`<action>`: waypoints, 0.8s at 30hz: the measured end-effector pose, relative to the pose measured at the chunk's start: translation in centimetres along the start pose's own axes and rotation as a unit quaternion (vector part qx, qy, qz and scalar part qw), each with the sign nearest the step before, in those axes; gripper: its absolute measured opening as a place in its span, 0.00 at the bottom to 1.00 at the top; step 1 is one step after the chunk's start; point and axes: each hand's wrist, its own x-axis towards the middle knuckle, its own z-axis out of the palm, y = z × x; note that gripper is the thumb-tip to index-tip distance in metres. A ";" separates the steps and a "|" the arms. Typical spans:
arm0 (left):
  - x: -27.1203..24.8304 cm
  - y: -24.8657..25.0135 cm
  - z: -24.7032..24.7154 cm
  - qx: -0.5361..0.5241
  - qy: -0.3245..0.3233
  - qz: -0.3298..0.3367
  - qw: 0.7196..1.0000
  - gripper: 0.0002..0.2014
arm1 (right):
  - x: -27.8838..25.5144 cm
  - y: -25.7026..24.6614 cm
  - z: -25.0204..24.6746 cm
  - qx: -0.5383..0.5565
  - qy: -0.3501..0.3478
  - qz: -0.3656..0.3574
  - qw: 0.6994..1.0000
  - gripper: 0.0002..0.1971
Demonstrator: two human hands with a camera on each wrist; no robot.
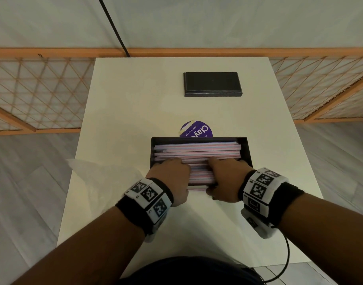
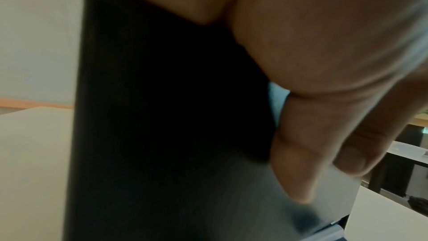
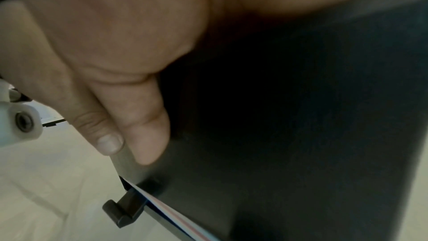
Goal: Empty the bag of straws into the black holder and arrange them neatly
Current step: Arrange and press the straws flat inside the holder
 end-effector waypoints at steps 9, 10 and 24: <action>-2.6 -0.2 -1.1 -0.033 0.100 0.025 0.994 0.21 | -3.1 -0.2 -2.3 -0.045 0.054 -0.033 0.997 0.19; -2.5 -0.1 -0.8 -0.041 0.075 0.024 0.996 0.19 | -3.0 -0.3 -1.9 -0.039 0.033 -0.032 0.998 0.17; -0.6 0.0 1.9 0.015 0.083 0.000 0.996 0.24 | -1.5 0.1 1.0 -0.033 0.022 -0.008 0.999 0.26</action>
